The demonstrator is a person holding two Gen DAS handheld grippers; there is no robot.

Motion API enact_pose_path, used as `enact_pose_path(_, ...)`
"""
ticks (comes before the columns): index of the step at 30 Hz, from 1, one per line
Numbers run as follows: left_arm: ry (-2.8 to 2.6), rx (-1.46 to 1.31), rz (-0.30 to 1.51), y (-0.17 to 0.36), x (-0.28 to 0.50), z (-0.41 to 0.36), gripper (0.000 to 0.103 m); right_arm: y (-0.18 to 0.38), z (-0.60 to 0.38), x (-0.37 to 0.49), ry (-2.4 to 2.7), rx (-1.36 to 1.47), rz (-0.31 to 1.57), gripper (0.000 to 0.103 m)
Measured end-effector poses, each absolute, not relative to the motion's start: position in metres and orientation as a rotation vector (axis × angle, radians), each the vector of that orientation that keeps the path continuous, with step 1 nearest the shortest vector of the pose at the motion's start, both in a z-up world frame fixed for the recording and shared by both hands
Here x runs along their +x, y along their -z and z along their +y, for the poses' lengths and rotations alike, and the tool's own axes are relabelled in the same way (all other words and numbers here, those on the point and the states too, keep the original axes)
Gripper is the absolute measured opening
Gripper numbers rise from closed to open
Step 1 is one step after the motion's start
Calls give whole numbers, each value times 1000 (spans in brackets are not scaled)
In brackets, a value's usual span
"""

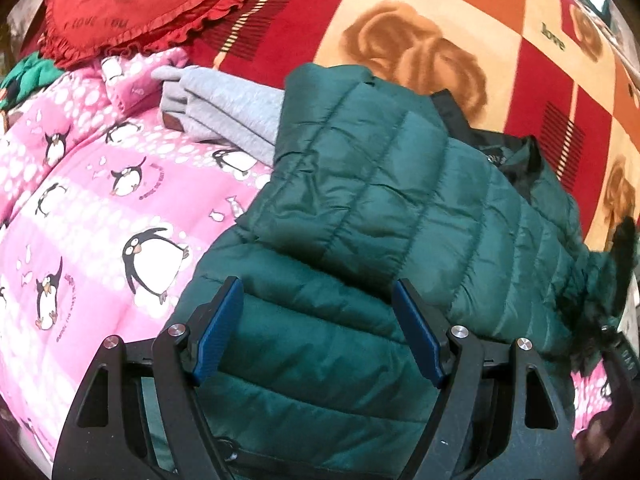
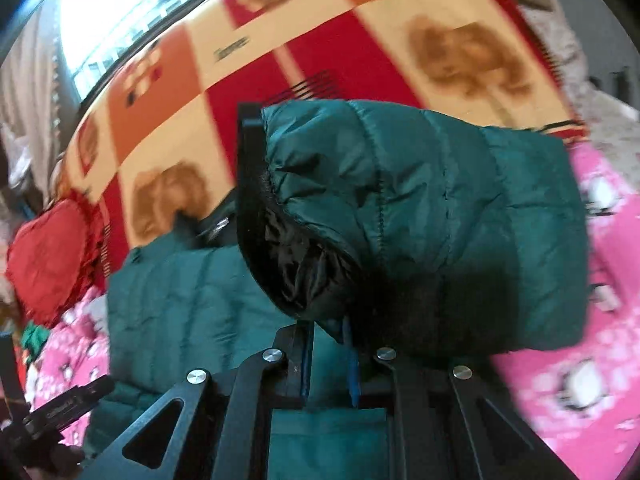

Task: Fold large clothes

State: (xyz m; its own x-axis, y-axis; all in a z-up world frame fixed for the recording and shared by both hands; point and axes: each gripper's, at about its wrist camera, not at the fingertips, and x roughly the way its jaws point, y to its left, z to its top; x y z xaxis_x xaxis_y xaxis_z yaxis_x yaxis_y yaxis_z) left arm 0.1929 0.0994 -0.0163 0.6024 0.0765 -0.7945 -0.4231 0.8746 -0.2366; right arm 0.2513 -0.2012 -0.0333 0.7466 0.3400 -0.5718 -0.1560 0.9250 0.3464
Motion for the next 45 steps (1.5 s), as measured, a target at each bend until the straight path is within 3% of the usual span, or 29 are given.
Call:
enact_pose_path(7, -301, -445, 870, 15, 194, 99, 77, 43, -140, 260, -485, 248, 713, 13)
enact_pose_path(13, -299, -409, 872, 15, 196, 93, 77, 46, -83, 256, -499, 23, 757, 13)
enact_pose_path(22, -294, -406, 874, 16, 197, 91, 77, 8, -162, 240, -388, 90, 634, 16)
enact_pose_path(24, -288, -408, 875, 16, 197, 90, 77, -4, -182, 231, -359, 109, 572, 38)
enact_pose_path(25, -286, -409, 874, 16, 197, 89, 77, -8, -195, 225, -323, 114, 527, 70)
enact_pose_path(26, -286, -406, 874, 15, 197, 88, 77, -10, -201, 222, -296, 111, 492, 90)
enact_pose_path(27, -284, -406, 874, 15, 197, 88, 77, -11, -208, 219, -278, 105, 463, 91)
enact_pose_path(38, -270, -387, 895, 19, 198, 82, 77, 54, -156, 271, -220, -182, 782, 89)
enact_pose_path(39, -270, -383, 896, 20, 198, 82, 77, 58, -160, 275, -204, -160, 803, 85)
enact_pose_path(43, -268, -381, 899, 21, 199, 83, 77, 58, -193, 281, -197, 32, 817, 30)
enact_pose_path(45, -268, -389, 898, 20, 200, 84, 77, 52, -199, 277, -229, 71, 791, 18)
